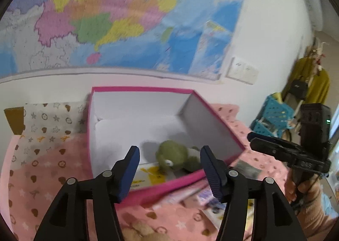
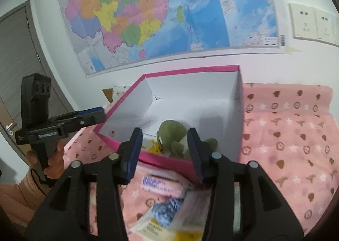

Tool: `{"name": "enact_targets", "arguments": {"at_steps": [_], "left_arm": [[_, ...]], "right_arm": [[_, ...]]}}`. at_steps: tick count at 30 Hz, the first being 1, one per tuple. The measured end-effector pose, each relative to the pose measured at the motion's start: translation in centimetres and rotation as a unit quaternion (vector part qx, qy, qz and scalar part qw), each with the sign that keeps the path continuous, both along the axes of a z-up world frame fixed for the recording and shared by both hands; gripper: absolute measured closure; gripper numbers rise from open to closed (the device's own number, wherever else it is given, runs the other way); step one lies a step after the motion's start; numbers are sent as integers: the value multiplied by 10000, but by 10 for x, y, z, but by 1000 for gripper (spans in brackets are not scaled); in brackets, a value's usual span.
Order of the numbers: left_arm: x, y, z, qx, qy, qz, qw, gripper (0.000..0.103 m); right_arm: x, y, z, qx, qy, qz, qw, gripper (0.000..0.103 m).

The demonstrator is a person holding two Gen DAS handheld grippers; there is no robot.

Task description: Organize soft objects

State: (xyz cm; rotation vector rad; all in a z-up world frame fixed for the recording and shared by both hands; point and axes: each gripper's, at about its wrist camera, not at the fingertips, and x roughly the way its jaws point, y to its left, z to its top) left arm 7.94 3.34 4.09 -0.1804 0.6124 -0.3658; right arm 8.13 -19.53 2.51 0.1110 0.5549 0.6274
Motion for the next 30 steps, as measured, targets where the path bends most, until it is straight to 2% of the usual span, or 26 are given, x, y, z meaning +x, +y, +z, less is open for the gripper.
{"name": "enact_targets", "arguments": {"at_steps": [4,7,13,23,28,30], "left_arm": [[-27,-13,2,12,-187,-182,9997,39],[-40,-24,-4,97,-196,-267,9994,38],[-48,-30,-31,18,204,-334,9992,38],[-59,-15,-66,58,713,74,9974,38],[-65,0,-80,82,936,297,9951,38],[-66,6,-85,57,1013,383,9941,38]], "right_arm": [[-17,-20,1,83,-26,-138,9999,47],[-27,-34,-6,4,33,-341,9994,45],[-40,-53,-28,116,346,-451,9983,45],[-49,-4,-45,-138,393,270,9988,46],[-53,29,-57,-186,541,812,9951,46],[-58,48,-63,-352,550,1059,9922,46]]}}
